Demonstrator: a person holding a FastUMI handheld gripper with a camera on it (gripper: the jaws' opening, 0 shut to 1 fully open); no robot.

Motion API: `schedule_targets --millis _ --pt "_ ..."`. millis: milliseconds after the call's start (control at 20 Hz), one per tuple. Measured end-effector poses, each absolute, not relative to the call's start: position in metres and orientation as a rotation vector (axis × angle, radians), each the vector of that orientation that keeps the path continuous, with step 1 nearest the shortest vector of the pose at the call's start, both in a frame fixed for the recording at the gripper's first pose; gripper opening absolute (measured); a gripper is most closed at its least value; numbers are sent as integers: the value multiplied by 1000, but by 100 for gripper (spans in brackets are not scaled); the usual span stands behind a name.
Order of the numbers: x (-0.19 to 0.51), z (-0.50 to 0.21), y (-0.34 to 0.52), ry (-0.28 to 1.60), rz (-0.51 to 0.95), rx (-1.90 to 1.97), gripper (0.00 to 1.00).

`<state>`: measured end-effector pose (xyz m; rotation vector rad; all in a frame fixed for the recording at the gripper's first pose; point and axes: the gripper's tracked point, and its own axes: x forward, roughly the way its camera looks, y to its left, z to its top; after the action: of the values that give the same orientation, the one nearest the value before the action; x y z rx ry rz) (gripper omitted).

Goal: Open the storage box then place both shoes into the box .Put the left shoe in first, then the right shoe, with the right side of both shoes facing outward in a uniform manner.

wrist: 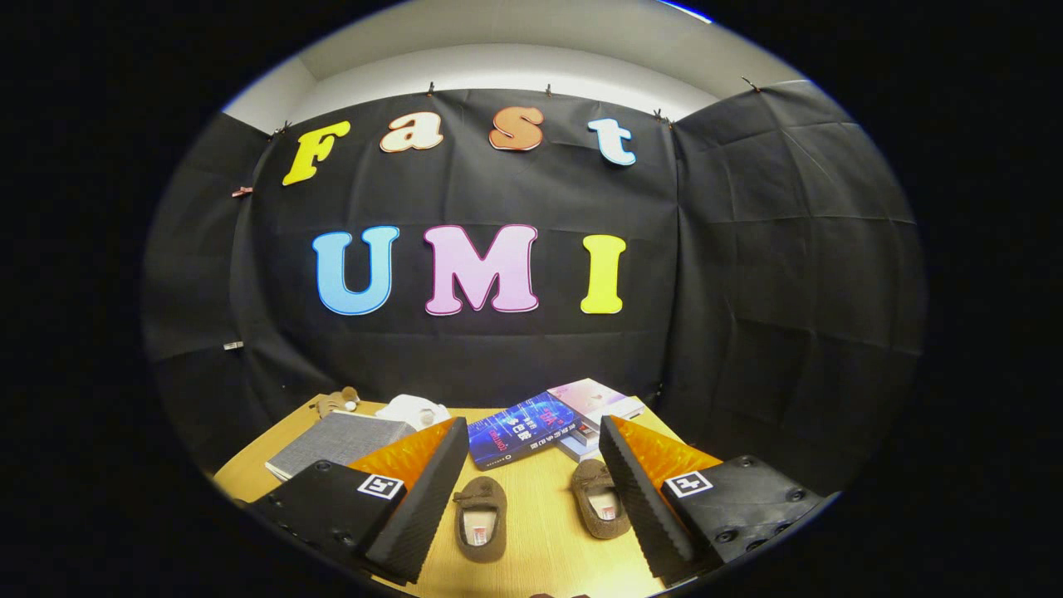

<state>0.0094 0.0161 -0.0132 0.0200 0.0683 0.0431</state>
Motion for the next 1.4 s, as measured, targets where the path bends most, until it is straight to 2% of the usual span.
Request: schedule_targets --millis 200,450,700,1000,1250,1400 --pt "23 -25 24 130 66 49 98" --pt "50 -48 48 251 184 97 98" --pt "64 -100 101 473 396 211 98" --pt "58 -159 158 738 582 420 98" --pt "50 -197 196 889 707 572 98" --pt "56 -211 212 911 761 691 98"
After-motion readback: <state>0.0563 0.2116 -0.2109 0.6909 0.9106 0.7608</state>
